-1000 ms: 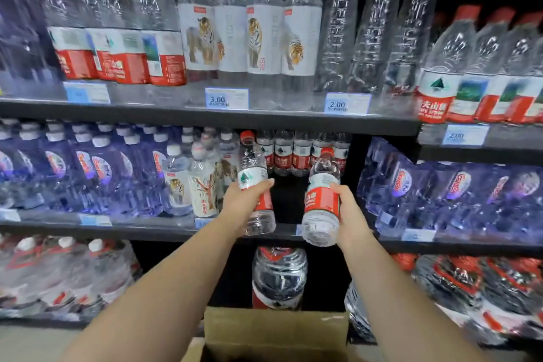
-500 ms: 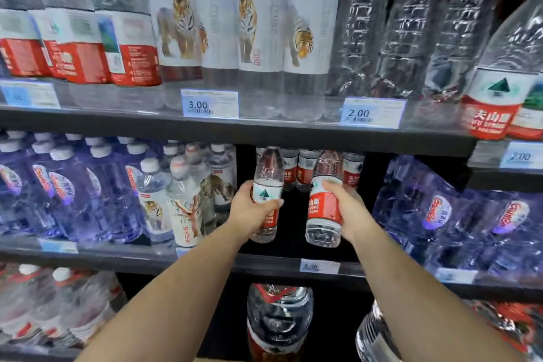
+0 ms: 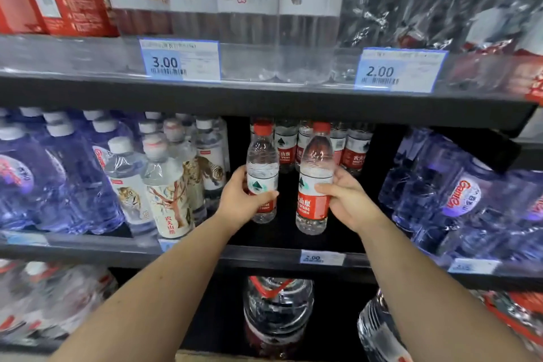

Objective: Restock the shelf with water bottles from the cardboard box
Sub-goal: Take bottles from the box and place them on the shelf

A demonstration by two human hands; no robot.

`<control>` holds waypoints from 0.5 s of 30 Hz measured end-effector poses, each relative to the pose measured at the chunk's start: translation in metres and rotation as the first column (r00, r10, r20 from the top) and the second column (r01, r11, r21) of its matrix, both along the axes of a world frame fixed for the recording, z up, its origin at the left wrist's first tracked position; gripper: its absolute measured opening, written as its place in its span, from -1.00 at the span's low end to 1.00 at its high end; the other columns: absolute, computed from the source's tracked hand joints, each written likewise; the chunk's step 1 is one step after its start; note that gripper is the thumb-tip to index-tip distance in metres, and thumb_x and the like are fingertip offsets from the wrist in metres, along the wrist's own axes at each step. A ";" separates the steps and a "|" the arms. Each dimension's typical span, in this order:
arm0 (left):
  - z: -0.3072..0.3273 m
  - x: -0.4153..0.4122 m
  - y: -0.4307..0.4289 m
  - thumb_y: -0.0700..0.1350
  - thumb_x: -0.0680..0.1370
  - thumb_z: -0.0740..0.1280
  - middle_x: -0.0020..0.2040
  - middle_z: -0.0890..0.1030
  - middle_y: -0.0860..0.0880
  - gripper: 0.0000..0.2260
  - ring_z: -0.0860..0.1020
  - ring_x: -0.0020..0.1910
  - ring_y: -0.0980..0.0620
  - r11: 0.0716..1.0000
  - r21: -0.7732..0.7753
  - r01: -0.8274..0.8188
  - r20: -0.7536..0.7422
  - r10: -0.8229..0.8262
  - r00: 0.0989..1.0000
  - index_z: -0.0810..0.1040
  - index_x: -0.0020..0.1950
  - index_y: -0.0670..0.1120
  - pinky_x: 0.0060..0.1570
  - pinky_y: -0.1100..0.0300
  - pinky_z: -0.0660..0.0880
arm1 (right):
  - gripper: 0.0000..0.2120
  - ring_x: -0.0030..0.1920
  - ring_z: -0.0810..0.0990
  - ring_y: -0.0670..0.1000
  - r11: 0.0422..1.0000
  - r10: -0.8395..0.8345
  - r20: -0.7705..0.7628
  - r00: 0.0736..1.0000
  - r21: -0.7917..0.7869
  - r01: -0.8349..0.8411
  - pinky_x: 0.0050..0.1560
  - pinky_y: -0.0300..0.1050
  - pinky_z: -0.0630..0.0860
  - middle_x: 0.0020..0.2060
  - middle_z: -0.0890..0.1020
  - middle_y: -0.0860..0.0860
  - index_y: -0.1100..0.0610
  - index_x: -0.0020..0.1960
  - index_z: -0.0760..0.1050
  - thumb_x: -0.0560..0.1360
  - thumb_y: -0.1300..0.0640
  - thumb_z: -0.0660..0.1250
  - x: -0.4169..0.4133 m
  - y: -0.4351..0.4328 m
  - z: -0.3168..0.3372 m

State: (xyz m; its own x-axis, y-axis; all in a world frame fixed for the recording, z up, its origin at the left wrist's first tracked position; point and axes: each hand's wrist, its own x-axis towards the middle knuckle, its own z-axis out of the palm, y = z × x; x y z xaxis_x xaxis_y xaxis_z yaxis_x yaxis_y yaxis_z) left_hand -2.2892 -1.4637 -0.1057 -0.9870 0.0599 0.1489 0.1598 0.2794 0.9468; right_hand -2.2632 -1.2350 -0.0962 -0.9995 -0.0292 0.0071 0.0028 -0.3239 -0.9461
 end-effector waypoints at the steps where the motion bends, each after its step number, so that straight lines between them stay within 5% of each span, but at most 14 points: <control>1: -0.002 0.000 -0.001 -0.14 0.33 0.60 0.15 0.61 0.05 -0.34 0.57 0.13 0.12 1.000 0.007 0.003 0.005 -0.003 1.000 0.41 0.37 -0.04 0.13 0.19 0.50 | -0.36 0.19 0.59 0.13 1.000 0.019 -0.013 1.000 0.003 -0.018 0.23 0.04 0.51 0.21 0.57 0.21 0.26 0.35 0.36 0.31 0.52 0.37 0.001 0.003 0.001; 6: -0.007 0.007 0.002 -0.22 0.29 0.61 0.10 0.56 0.05 -0.30 0.54 0.07 0.11 0.998 -0.064 -0.016 0.022 0.018 1.000 0.36 0.34 -0.08 0.11 0.20 0.47 | -0.33 0.24 0.56 0.11 0.982 0.040 0.008 0.999 0.183 -0.041 0.31 0.08 0.46 0.21 0.58 0.12 0.13 0.34 0.36 0.31 0.50 0.41 0.009 0.003 0.010; 8: -0.011 0.009 0.004 -0.18 0.27 0.62 0.11 0.55 0.03 -0.29 0.53 0.07 0.09 0.990 -0.131 -0.052 0.008 0.053 0.999 0.35 0.31 -0.09 0.07 0.23 0.44 | -0.18 0.26 0.52 0.08 0.916 -0.130 0.062 0.990 0.389 0.096 0.35 0.14 0.41 0.25 0.54 0.05 -0.01 0.36 0.27 0.22 0.23 0.60 0.010 -0.011 0.008; 10: -0.011 0.007 0.005 -0.16 0.25 0.63 0.14 0.56 0.01 -0.29 0.54 0.09 0.07 0.985 -0.152 -0.080 0.020 0.084 0.996 0.35 0.30 -0.08 0.08 0.21 0.44 | 0.02 0.30 0.46 0.07 0.736 -0.372 0.011 0.928 0.613 0.288 0.32 0.13 0.43 0.26 0.46 0.01 -0.06 0.32 0.20 -0.01 -0.06 0.66 0.009 -0.030 0.002; 12: -0.011 0.001 0.005 -0.17 0.24 0.64 0.16 0.58 -0.03 -0.31 0.55 0.10 0.03 0.982 -0.153 -0.111 0.050 0.120 0.992 0.37 0.26 -0.09 0.10 0.18 0.47 | -0.08 0.27 0.46 0.08 0.634 -0.474 -0.093 0.876 0.655 0.412 0.29 0.13 0.46 0.22 0.47 0.01 -0.02 0.23 0.21 0.03 -0.02 0.66 0.005 -0.041 -0.004; 15: -0.009 -0.010 0.004 -0.20 0.26 0.63 0.18 0.59 -0.07 -0.34 0.55 0.09 0.01 0.977 -0.141 -0.157 0.080 0.170 0.982 0.37 0.24 -0.09 0.08 0.19 0.46 | -0.23 0.18 0.54 0.01 0.724 -0.392 -0.070 0.917 0.592 0.355 0.24 0.03 0.49 0.15 0.53 -0.01 -0.03 0.19 0.18 0.21 0.21 0.62 -0.004 -0.040 -0.001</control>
State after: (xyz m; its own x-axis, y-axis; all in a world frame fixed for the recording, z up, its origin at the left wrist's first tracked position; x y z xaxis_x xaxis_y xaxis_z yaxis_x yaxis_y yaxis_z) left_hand -2.2991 -1.4599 -0.1145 -0.9942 -0.0902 0.0592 0.0160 0.4192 0.9078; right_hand -2.2676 -1.2752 -0.0967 -0.9284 0.3670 0.0580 0.0596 0.3011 -0.9517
